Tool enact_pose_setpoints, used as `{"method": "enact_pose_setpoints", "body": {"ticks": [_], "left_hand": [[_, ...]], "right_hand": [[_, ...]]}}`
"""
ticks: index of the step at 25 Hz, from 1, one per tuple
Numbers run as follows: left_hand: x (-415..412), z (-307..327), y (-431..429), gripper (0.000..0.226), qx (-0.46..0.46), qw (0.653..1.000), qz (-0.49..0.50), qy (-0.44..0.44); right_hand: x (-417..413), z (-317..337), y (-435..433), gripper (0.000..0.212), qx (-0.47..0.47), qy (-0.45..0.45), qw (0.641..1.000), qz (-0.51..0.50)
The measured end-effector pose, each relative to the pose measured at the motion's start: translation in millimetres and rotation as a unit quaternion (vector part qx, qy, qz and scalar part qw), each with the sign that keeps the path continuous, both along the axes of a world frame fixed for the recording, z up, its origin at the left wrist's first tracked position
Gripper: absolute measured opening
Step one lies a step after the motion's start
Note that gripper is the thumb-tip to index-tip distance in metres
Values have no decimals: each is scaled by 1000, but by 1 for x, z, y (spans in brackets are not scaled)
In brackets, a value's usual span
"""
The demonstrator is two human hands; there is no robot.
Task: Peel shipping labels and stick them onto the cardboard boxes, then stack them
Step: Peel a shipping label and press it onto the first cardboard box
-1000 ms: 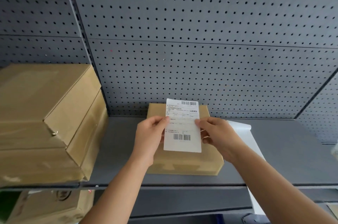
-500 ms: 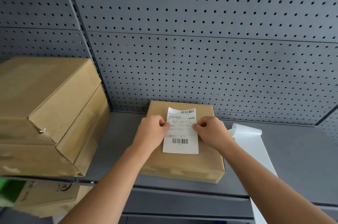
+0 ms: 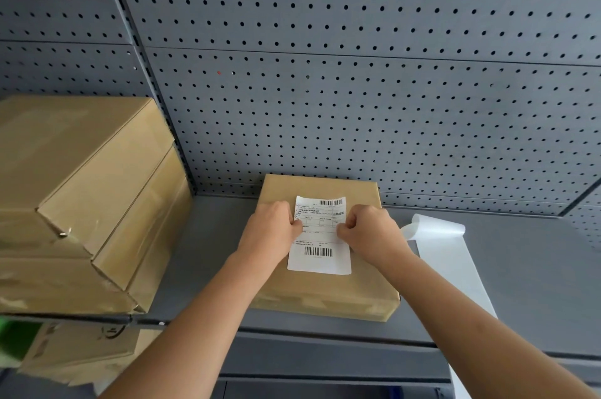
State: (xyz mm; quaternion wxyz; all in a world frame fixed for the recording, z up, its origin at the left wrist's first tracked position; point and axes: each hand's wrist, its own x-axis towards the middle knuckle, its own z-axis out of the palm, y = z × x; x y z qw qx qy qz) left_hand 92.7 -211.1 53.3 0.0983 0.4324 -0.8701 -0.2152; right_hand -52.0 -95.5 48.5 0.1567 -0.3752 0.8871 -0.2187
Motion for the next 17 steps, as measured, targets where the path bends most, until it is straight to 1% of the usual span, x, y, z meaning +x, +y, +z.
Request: {"method": "enact_pose_setpoints", "body": {"ticks": [2, 4, 6, 8, 9, 12, 15, 16, 17], "left_hand": [[1, -3, -1, 21, -22, 1000, -3, 14], [4, -7, -1, 18, -87, 995, -35, 35], [4, -12, -1, 35, -145, 983, -103, 45], [2, -14, -1, 48, -148, 975, -160, 35], [-1, -15, -1, 52, -142, 973, -181, 13], [-6, -19, -6, 57, -118, 966, -222, -67], [-7, -23, -10, 58, -107, 963, -226, -97], [-6, -23, -11, 58, -110, 963, -224, -102], [-5, -24, -11, 59, -110, 963, -222, -106]], "right_hand": [[-2, -1, 0, 17, -3, 6, 1000, -6], [-1, -3, 2, 20, -18, 23, 1000, -11], [4, -6, 5, 19, -51, 97, 994, 1], [9, -13, 3, 26, -98, 188, 975, 59], [10, -15, 1, 33, -99, 206, 969, 97], [13, -22, -11, 49, -45, 170, 969, 174], [15, -28, -15, 67, -11, 197, 960, 201], [15, -29, -14, 68, -4, 201, 959, 198], [13, -31, -12, 65, 1, 199, 961, 191]]}}
